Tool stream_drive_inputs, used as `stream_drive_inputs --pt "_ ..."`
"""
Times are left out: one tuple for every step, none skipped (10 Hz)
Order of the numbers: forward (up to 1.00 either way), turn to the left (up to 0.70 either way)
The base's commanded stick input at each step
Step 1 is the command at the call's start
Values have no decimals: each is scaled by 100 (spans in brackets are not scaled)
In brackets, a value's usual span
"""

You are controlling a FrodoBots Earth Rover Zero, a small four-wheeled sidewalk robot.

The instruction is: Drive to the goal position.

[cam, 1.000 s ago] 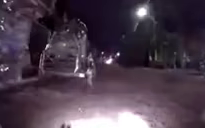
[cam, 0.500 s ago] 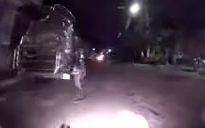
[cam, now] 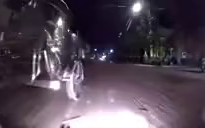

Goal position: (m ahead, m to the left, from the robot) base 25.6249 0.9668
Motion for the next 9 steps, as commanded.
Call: stream_drive_inputs --pt "100 0" --pt "100 0" --pt "100 0" --pt "100 0" --pt "100 0" --pt "100 0" --pt "100 0" --pt "100 -1" --pt "100 -10"
